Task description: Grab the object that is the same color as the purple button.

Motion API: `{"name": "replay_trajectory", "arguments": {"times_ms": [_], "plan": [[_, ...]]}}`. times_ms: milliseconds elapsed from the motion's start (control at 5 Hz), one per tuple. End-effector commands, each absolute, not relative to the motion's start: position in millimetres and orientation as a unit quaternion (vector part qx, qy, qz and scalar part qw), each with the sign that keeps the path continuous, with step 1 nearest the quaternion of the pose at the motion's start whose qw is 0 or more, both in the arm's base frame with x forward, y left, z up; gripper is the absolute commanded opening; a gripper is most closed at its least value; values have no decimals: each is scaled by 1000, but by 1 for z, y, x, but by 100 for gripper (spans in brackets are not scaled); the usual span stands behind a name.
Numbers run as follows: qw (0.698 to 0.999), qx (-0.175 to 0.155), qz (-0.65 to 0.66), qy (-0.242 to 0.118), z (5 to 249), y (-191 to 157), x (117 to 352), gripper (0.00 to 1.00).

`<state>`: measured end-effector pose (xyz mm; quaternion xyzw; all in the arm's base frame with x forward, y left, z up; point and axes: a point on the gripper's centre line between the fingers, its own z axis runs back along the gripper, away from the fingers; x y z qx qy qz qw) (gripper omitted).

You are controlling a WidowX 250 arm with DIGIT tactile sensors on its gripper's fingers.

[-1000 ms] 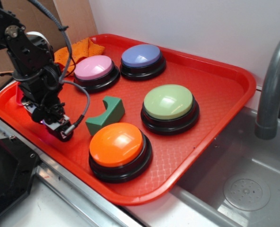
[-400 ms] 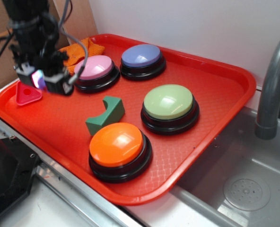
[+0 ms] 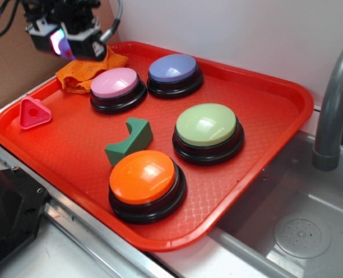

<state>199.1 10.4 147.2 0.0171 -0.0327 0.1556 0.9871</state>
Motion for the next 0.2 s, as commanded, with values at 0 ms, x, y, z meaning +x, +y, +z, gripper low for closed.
{"name": "replay_trajectory", "arguments": {"times_ms": [0], "plan": [[989, 8, 145, -11, 161, 24, 195, 0]]}}
